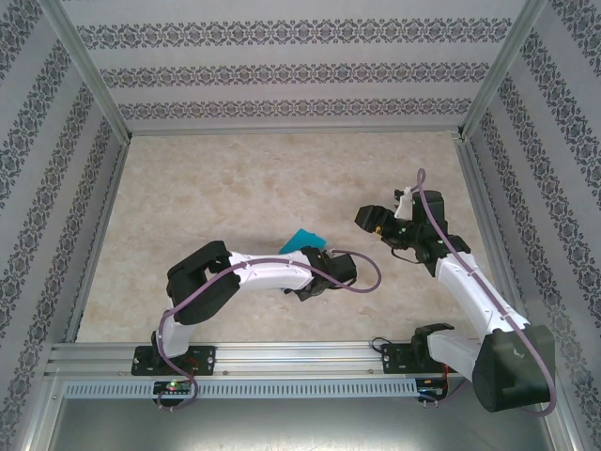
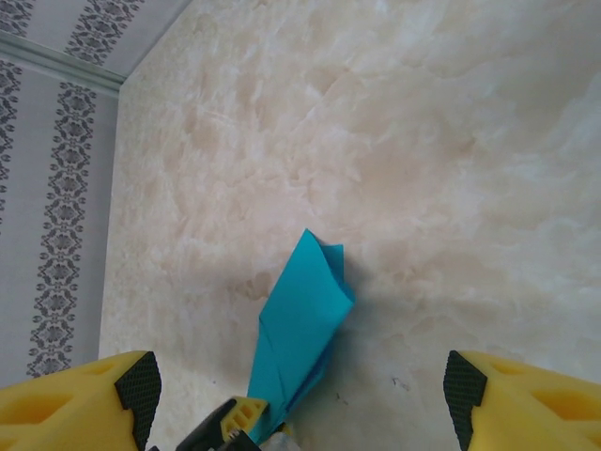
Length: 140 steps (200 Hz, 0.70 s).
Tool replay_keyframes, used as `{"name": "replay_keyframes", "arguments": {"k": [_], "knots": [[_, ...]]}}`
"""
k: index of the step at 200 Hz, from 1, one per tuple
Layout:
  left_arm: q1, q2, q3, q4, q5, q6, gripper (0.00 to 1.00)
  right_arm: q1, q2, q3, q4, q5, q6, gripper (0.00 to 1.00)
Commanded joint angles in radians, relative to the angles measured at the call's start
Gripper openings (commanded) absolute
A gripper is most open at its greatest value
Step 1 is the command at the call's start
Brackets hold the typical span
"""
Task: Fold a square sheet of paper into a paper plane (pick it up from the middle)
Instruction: Turn over the paper at the center of the table.
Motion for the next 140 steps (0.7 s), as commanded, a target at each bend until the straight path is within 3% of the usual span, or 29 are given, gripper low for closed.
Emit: {"name": "replay_keyframes", "arguments": {"k": [1, 38, 83, 110, 140], "knots": [[-0.002, -0.063, -0.012, 0.043, 0.091, -0.002, 0.44, -0.010, -0.021, -0.025, -0.004, -0.021, -0.016, 0.81], [0.006, -0.140, -0.006, 0.069, 0.215, 0.003, 0.67, -0.010, -0.028, -0.044, 0.009, -0.037, -0.004, 0.80], [0.073, -0.312, -0.061, 0.097, 0.392, -0.025, 0.75, -0.006, -0.048, -0.089, 0.038, -0.054, 0.029, 0.76], [0.191, -0.454, -0.150, 0.144, 0.565, -0.062, 0.75, 0.045, -0.046, -0.117, 0.095, -0.052, 0.081, 0.69], [0.407, -0.560, -0.275, 0.224, 0.728, -0.145, 0.75, 0.178, -0.021, -0.110, 0.152, 0.014, 0.145, 0.58]]}}
